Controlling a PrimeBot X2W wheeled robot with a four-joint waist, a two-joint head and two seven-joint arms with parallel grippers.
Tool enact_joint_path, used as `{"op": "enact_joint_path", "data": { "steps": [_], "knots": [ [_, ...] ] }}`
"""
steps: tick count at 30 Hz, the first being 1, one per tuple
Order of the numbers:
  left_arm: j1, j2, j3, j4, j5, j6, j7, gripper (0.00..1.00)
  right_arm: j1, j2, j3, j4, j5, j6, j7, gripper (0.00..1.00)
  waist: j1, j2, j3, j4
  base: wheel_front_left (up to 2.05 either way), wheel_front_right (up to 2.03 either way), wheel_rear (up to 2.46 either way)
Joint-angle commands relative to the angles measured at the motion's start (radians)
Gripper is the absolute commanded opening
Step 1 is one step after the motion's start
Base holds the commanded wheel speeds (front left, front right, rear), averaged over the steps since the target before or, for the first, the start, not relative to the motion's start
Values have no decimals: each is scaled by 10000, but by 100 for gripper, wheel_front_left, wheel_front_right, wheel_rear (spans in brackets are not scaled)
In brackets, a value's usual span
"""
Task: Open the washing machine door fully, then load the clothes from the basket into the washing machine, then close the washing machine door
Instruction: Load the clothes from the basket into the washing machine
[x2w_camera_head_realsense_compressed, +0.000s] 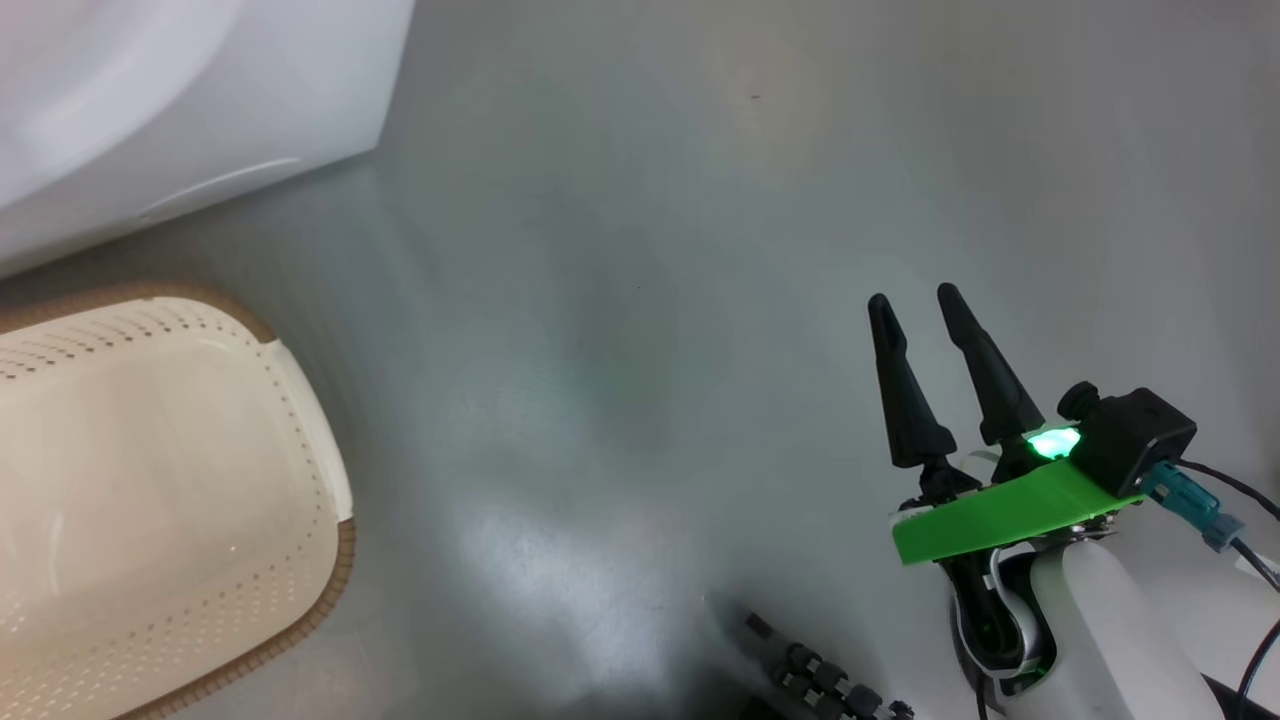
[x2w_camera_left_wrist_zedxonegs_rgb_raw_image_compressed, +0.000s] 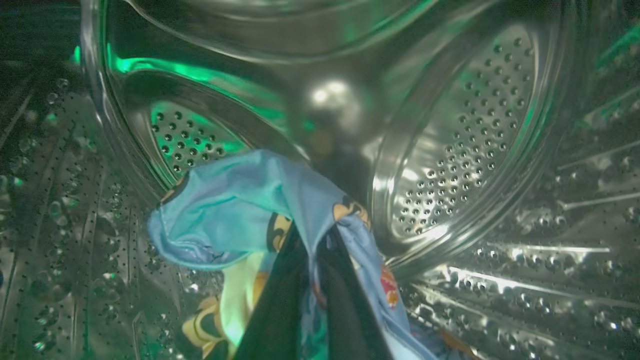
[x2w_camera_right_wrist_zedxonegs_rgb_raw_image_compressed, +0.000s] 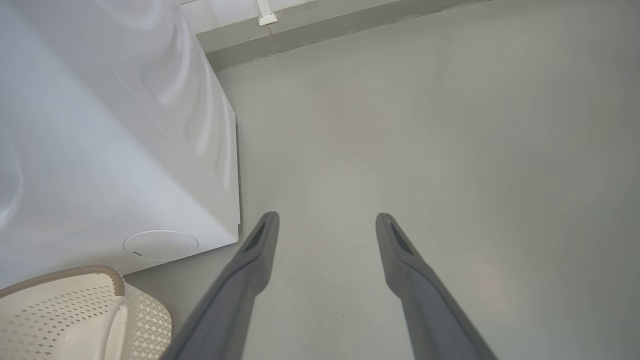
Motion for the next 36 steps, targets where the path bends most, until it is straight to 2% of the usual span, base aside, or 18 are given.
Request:
{"op": "enact_joint_path", "data": {
  "steps": [1,5,15,22,23,24,25,36],
  "knots": [
    [-165,563,220,-124,-4,-41,-198,0,-4,-106,180,-205,139,44,-121,100,-1,-1,47,-64,0,0,0],
    [-295,657,248,328,84,-76,-879,0,-24,-106,240,-201,159,44,-121,100,-1,-1,86,-190,0,0,0],
    [-350,690,-4,1555,129,-134,-775,0,79,-106,179,-185,30,44,-122,100,-1,-1,-2,-373,0,0,0],
    [-158,560,-176,2218,4,-381,-649,0,139,-106,98,-170,-119,44,-122,100,-1,-1,-239,-305,0,0,0],
    [-145,508,-175,2321,-62,-421,-572,10,149,-106,74,-173,-140,44,-122,100,-1,-1,-275,-283,0,0,0],
    [-125,439,-175,2387,-122,-469,-581,46,165,-106,38,-179,-167,44,-122,100,-1,-1,-332,-242,0,0,0],
    [-111,389,-208,2436,-130,-489,-592,100,186,-106,0,-179,-197,44,-122,100,-1,-1,-374,-198,0,0,0],
    [295,-466,-394,3065,-448,-563,-722,100,325,-106,-311,-187,-513,44,-122,100,-1,-1,-1169,523,0,0,0]
  ]
}}
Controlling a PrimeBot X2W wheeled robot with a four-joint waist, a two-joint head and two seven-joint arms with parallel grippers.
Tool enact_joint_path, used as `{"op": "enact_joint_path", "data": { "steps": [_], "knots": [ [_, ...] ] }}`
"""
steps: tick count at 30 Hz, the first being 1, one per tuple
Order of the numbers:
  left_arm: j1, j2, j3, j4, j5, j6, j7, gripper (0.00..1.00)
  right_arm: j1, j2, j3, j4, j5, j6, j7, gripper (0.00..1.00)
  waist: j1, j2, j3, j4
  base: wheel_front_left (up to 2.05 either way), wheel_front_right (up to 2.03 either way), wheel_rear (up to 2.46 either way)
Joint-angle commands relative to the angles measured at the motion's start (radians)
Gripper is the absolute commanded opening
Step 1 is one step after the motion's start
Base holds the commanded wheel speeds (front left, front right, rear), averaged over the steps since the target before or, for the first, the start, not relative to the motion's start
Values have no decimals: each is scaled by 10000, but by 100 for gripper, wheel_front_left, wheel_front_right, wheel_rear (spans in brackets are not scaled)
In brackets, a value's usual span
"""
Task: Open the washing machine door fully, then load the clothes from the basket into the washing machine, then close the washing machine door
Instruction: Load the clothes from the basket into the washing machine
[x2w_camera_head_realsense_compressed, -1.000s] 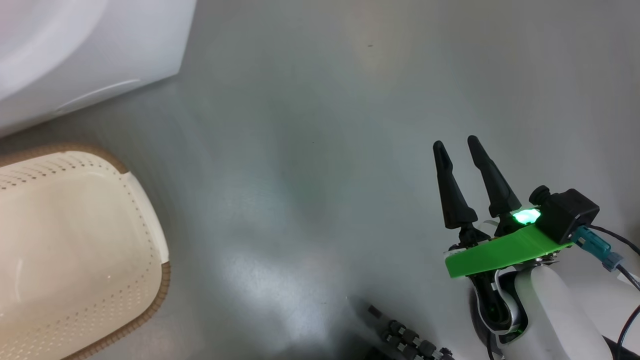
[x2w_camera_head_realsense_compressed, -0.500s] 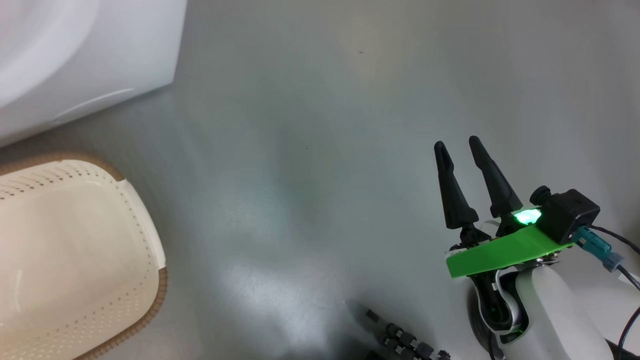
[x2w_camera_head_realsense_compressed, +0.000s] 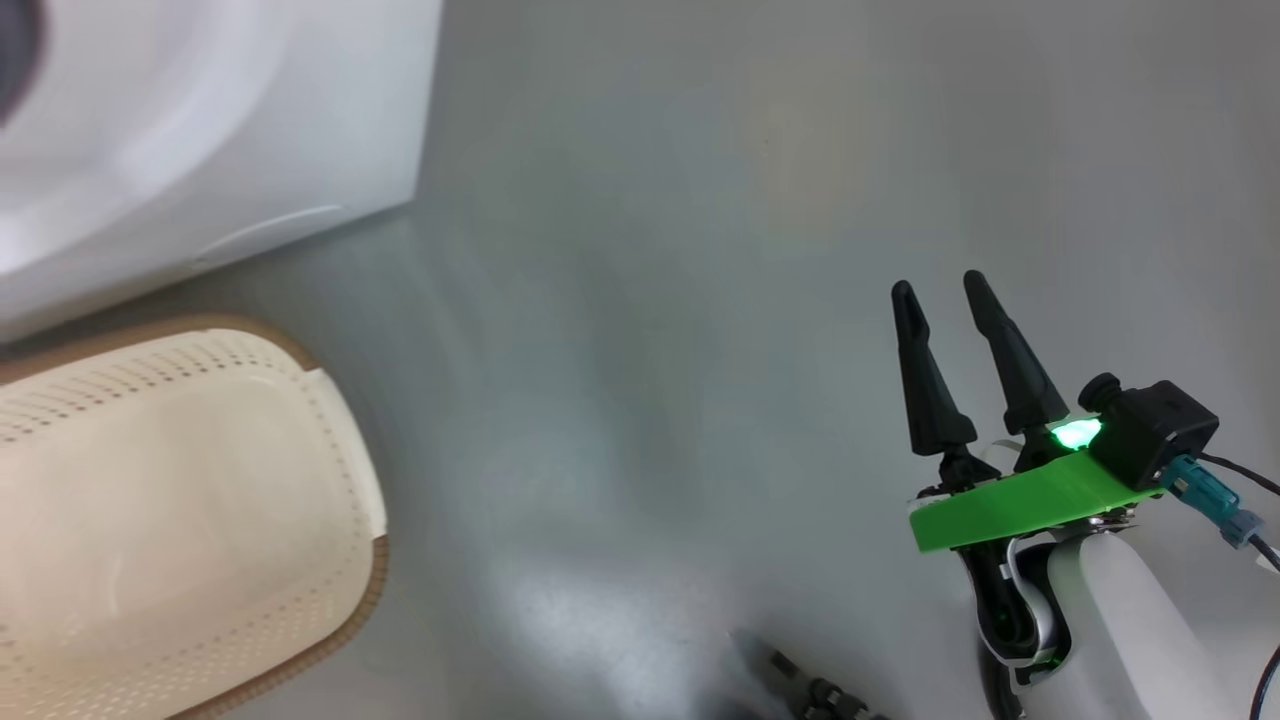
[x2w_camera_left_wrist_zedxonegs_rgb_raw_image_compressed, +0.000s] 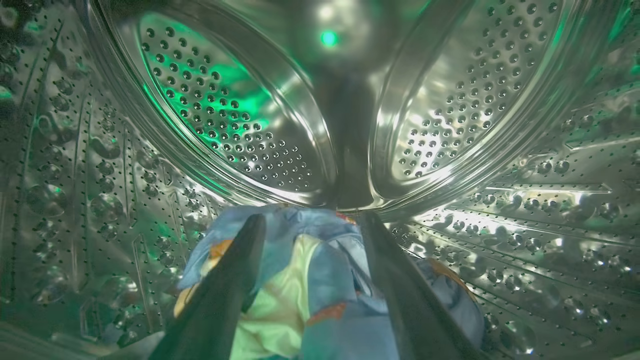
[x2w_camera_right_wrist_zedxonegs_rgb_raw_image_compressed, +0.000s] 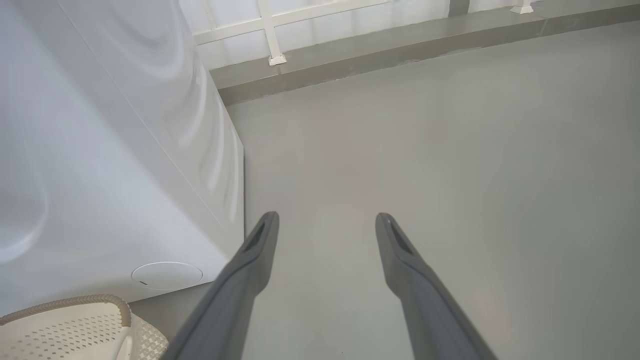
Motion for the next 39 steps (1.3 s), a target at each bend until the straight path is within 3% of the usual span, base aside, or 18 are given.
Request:
{"op": "enact_joint_path", "data": {
  "steps": [1,10,17,30,39],
  "knots": [
    [312,362,113,-106,-152,0,-162,100,404,-108,53,-172,-129,44,-122,100,1,0,-343,340,0,0,0],
    [1661,-514,-15,-25,-263,66,-971,100,589,-108,-294,-78,-488,44,-108,100,1,0,-1242,1004,0,0,0],
    [3412,-1391,103,-777,-340,258,-1256,100,940,-108,-711,-237,-924,44,187,100,1,0,-2158,1543,0,0,0],
    [8633,-3050,534,-5997,580,962,-1276,100,1900,-108,-1336,-1113,-1686,44,1111,100,1,0,-3599,2479,0,0,0],
    [11314,-3796,397,-7729,828,1026,-1277,100,2543,-205,-1483,-1673,-2085,44,1855,100,1,0,-4761,2986,0,0,0]
  ]
}}
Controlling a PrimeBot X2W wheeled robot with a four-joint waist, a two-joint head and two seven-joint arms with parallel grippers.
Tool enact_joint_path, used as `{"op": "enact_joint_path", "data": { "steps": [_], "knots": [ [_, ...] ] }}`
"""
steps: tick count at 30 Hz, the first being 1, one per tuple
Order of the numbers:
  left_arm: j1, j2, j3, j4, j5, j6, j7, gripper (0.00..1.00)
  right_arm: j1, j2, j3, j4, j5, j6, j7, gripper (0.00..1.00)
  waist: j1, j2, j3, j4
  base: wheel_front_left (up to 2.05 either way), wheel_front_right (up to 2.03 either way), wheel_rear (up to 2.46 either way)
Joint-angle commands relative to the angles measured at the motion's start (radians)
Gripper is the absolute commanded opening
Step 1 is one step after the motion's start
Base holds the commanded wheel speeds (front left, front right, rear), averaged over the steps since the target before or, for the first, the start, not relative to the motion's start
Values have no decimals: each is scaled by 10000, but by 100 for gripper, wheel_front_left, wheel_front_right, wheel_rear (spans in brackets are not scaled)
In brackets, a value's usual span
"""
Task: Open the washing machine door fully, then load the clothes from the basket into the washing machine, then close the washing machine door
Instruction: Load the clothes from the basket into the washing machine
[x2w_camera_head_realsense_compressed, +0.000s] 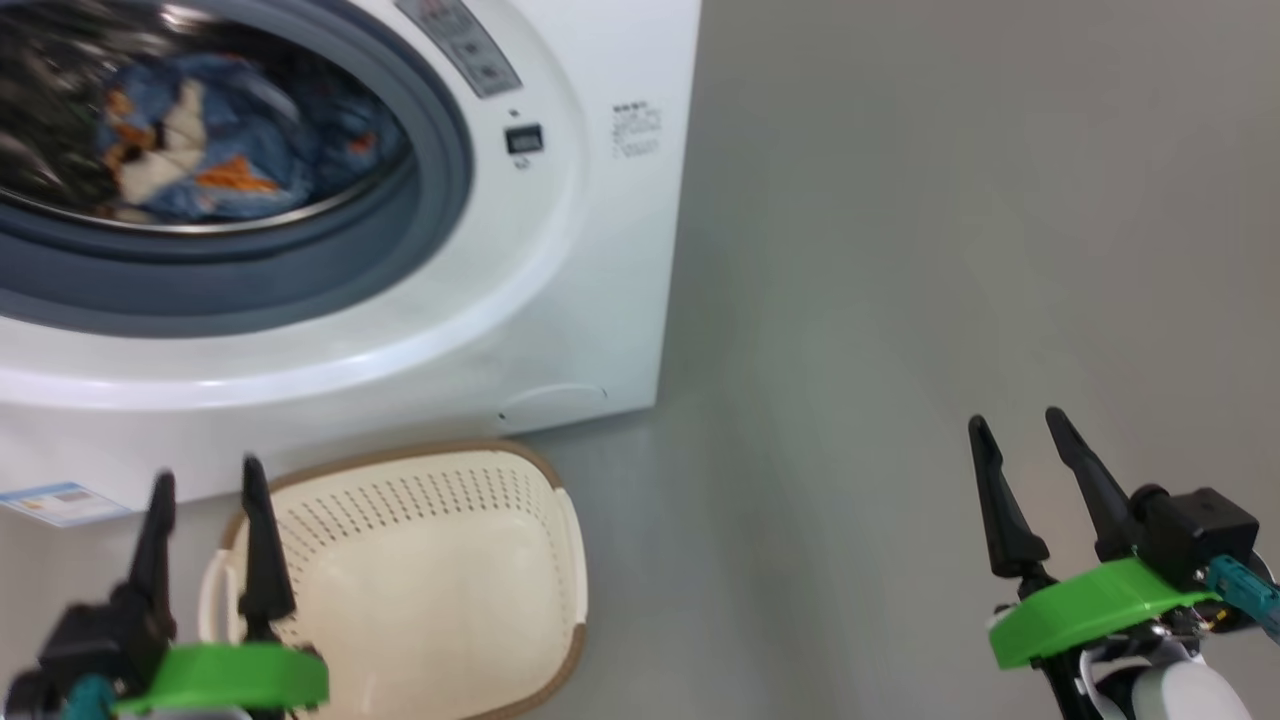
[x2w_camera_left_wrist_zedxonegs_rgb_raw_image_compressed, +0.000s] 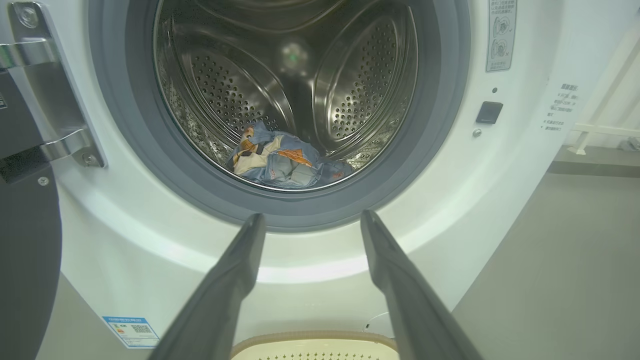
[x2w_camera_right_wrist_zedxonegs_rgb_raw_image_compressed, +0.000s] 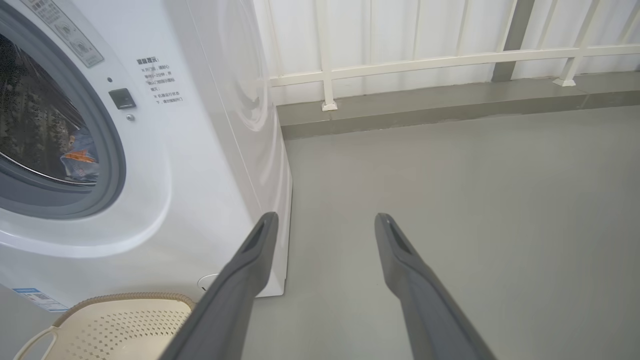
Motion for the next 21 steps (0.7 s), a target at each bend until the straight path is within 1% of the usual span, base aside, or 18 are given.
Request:
{"op": "enact_joint_path", "data": {
  "steps": [1,8,12,17,21],
  "knots": [
    [247,147,272,-422,136,55,-62,100,146,-183,114,-383,-171,44,122,100,2,0,-743,498,0,0,0],
    [1321,-192,64,-802,78,80,-59,100,670,-365,50,-789,-250,44,599,100,2,0,-1481,814,0,0,0],
    [1553,-197,3,-891,96,98,-58,100,836,-385,14,-955,-266,44,741,100,2,0,-1662,894,0,0,0],
    [1871,-135,-56,-1063,210,266,13,100,1057,-411,50,-1185,-287,44,934,100,2,0,-1875,912,0,0,0],
    [1997,-126,-83,-1225,239,312,17,100,1167,-403,0,-1274,-291,44,1006,100,2,0,-1940,924,0,0,0]
  ]
}}
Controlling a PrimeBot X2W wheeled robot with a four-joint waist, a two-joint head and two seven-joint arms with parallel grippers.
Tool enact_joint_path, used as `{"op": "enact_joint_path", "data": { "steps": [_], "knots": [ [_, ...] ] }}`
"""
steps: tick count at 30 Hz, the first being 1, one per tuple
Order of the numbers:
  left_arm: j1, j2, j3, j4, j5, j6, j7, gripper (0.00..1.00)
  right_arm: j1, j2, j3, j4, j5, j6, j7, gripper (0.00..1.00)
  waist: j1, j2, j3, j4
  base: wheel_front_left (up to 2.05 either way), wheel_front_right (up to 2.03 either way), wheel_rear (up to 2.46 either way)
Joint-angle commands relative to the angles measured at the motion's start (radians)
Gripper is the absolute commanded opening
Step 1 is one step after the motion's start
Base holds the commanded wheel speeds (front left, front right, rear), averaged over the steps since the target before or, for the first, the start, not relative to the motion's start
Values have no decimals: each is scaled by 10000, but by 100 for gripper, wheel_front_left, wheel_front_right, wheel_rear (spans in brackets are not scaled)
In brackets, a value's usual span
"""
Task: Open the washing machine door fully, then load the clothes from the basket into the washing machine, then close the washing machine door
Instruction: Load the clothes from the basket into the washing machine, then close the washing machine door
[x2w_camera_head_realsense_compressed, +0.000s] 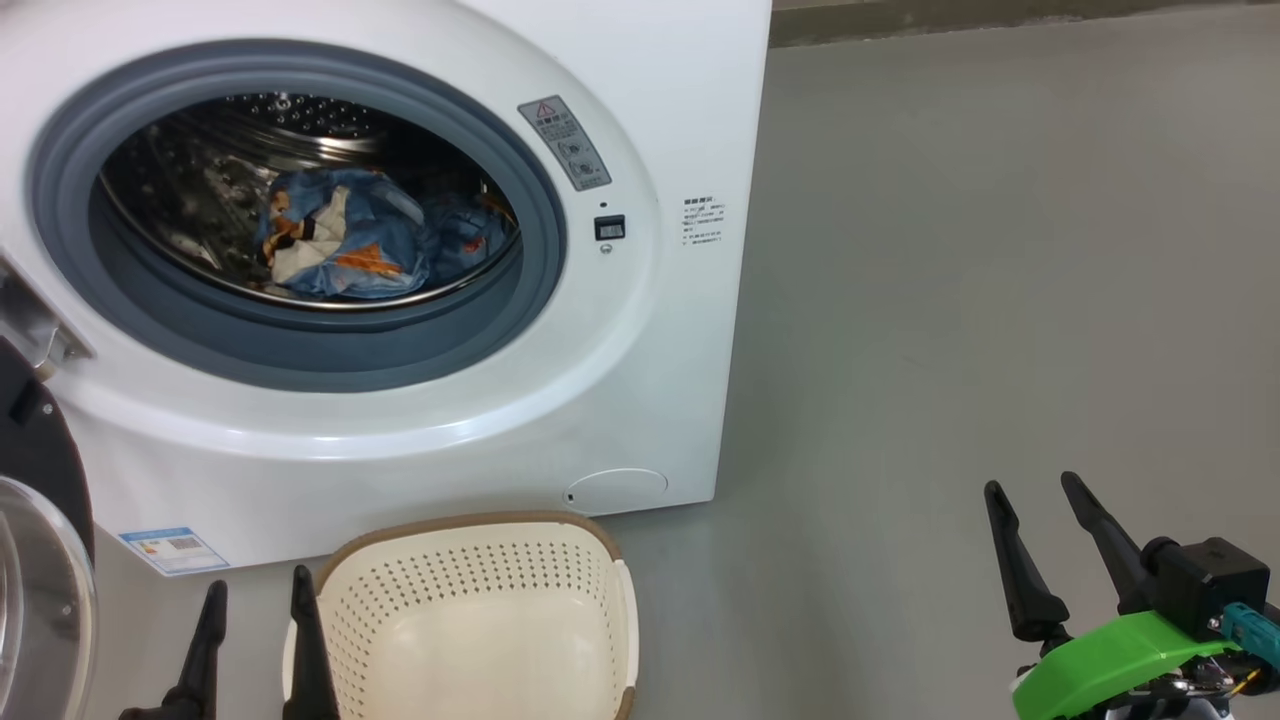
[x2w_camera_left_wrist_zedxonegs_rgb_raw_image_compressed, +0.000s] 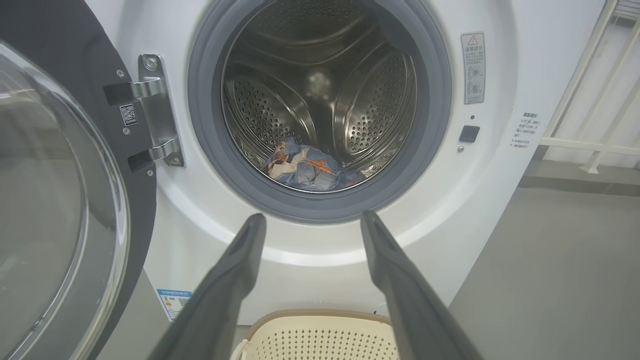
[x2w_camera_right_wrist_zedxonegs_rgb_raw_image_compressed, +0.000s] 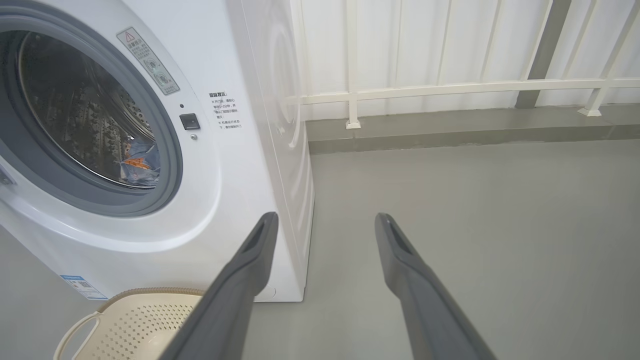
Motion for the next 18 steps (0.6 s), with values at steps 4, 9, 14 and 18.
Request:
{"op": "enact_joint_path", "data": {
  "steps": [4,9,14,18],
  "knots": [
    [-108,190,262,-495,104,35,3,100,-85,-151,151,-396,-223,44,37,100,1,-1,-7,50,0,0,0],
    [-113,198,209,-701,166,23,-16,100,-74,-138,123,-474,-237,44,84,100,1,-1,28,109,0,0,0],
    [-92,209,134,-763,236,39,-25,100,-83,-123,141,-509,-243,44,101,100,1,-1,32,128,0,0,0],
    [-55,203,79,-768,259,78,-25,100,-69,-110,149,-508,-235,44,103,100,1,-1,15,127,0,0,0]
  ]
}}
